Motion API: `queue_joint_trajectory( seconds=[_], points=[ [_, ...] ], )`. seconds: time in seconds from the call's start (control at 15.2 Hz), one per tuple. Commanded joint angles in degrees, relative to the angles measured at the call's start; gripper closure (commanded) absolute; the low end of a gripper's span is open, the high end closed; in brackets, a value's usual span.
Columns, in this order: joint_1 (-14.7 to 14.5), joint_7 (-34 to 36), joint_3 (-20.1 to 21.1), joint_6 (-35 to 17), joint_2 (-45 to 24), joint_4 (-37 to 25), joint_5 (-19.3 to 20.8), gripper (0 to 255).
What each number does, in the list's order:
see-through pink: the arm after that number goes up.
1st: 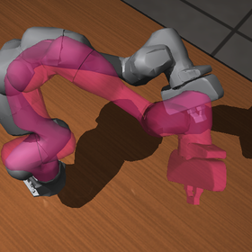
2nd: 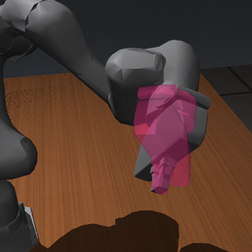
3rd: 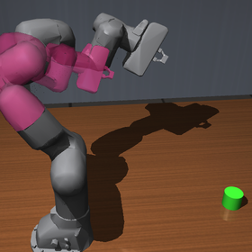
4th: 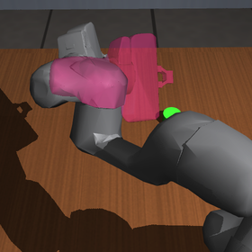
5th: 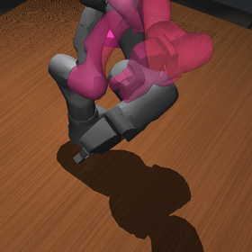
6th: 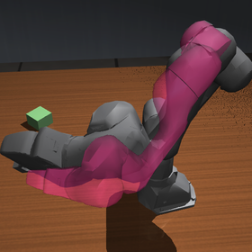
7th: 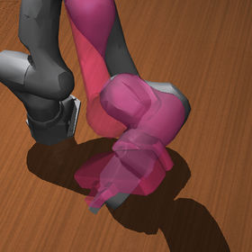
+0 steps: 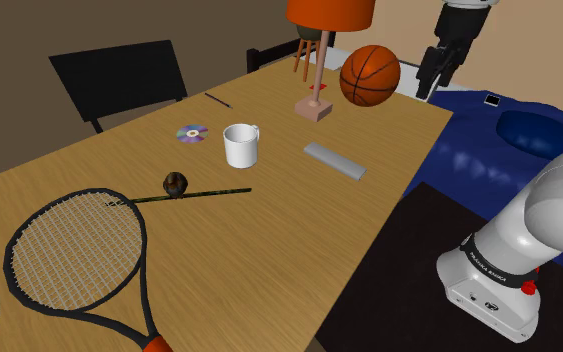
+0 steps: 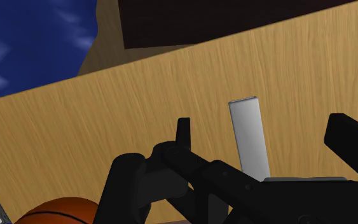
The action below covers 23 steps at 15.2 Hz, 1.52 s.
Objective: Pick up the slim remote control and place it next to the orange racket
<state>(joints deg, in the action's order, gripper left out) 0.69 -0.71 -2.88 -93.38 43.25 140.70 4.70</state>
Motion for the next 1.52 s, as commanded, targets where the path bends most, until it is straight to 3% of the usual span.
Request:
queue_joint_trajectory(
  seconds=[0.0, 0.73, 1.45],
  points=[
    [0.00, 0.00, 0.00, 0.00, 0.00, 0.00, 0.00, 0],
    [-2.16, 1.87, 0.47, -24.71, -16.02, 6.83, -2.54, 0],
    [-4.57, 1.91, 1.36, -46.80, -40.16, 2.79, -6.13, 0]
  ],
)
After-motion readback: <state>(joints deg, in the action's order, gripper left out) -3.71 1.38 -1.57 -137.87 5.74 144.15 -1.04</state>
